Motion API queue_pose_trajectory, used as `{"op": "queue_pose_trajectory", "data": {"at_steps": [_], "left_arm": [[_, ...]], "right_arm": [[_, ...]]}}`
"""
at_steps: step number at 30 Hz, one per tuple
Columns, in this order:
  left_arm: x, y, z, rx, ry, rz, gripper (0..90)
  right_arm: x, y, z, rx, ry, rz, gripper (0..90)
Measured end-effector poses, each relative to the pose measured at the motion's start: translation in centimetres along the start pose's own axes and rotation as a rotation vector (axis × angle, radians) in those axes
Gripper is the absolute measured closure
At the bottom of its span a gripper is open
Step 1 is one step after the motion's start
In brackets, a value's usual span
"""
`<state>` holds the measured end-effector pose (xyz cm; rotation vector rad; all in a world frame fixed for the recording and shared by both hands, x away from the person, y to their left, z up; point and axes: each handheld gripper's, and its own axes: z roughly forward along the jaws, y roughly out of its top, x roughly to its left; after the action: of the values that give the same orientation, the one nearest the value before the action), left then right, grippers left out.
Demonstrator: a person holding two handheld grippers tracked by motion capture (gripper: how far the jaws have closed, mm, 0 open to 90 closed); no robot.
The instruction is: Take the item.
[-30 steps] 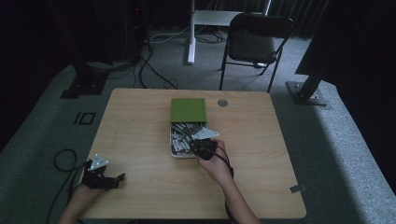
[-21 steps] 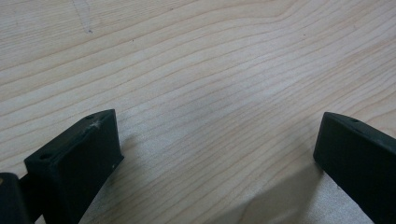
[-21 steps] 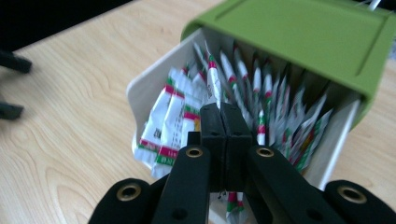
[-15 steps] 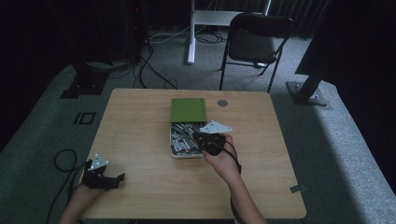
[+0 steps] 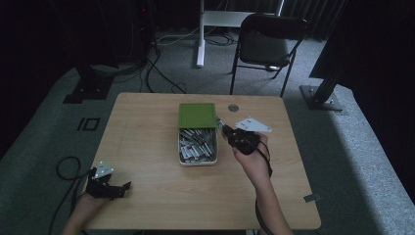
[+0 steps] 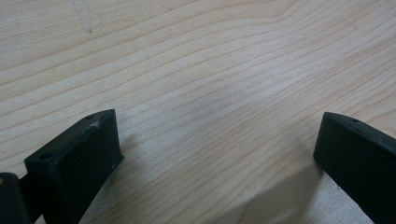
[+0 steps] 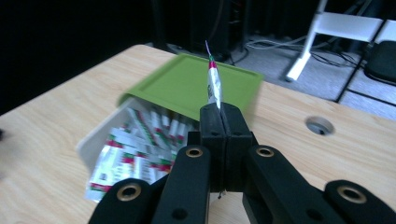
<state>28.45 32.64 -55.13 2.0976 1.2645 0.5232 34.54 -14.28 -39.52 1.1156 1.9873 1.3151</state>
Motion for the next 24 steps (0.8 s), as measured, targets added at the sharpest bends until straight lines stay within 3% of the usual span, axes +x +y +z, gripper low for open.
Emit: {"op": "queue_pose_trajectory", "data": {"at_steps": [4,11,24], "left_arm": [[0.0,0.0,0.0,0.002,0.000,0.002,1.4],[0.0,0.0,0.0,0.000,0.000,-0.002,1.4],[0.0,0.0,0.0,0.002,0.000,0.000,1.4]], "right_arm": [[-1.4,-1.5,0.6,0.014,-0.040,0.051,90.0],[-2.6,-4.5,2.5,0.054,-0.071,0.129,90.0],[-4.3,-8.8,5.0,0.115,-0.070,0.261,90.0]]}}
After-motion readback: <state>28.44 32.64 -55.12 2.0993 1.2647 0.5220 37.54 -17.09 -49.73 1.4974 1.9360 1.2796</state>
